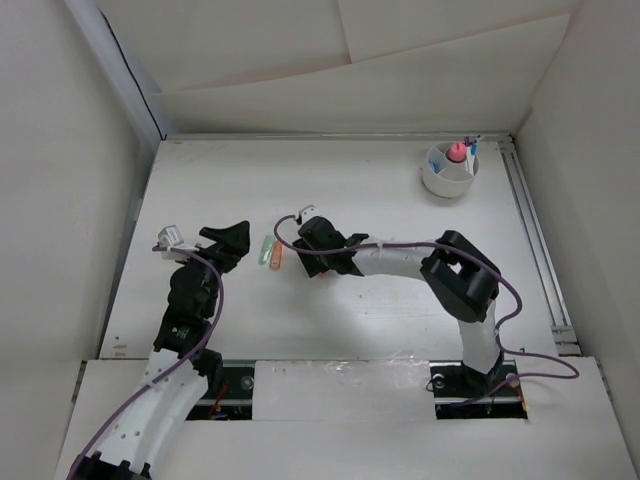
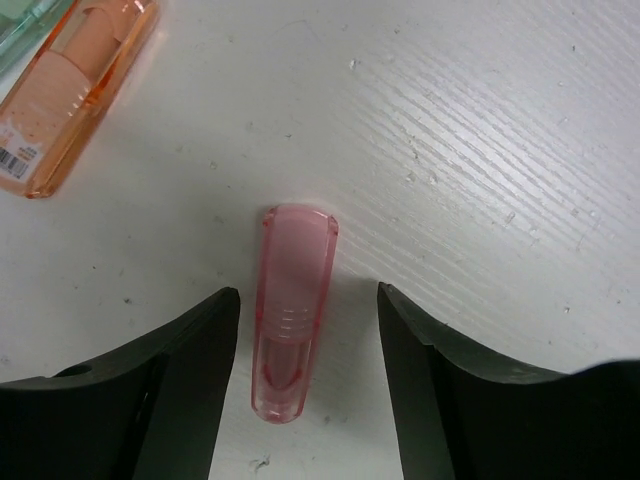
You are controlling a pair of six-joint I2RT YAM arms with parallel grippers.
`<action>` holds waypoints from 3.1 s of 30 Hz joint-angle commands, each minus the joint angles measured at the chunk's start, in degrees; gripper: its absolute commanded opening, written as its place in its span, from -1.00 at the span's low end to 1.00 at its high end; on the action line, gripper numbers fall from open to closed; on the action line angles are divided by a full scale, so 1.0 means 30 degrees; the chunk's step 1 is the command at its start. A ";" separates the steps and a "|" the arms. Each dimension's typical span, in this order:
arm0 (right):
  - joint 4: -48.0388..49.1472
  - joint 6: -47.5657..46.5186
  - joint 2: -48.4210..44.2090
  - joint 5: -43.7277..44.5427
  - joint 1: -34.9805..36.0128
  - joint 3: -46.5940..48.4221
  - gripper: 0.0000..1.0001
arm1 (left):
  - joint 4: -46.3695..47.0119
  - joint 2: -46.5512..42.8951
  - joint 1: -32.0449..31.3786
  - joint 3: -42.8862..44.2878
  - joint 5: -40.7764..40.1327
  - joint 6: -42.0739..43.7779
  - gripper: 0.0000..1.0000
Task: Sort the stationery into containers
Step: Move the pen to the center of the board, then pick up the pen from the center of the board, then place the pen in the storage box.
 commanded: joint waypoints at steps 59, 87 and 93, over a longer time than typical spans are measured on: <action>0.2152 -0.2599 -0.4358 -0.0035 -1.0580 0.4037 -0.74 | 0.1650 0.0613 -0.0011 0.0399 0.1659 -0.0226 1.00; 1.0419 -1.0160 0.2790 0.4922 -1.4458 0.8021 -0.74 | 0.5517 0.4363 -0.0011 -0.0158 0.3830 -0.0227 1.00; 1.1092 -1.0510 0.2790 0.5334 -1.4046 0.6791 -0.74 | 0.5517 0.4363 -0.0011 -0.0333 0.3830 -0.0227 1.00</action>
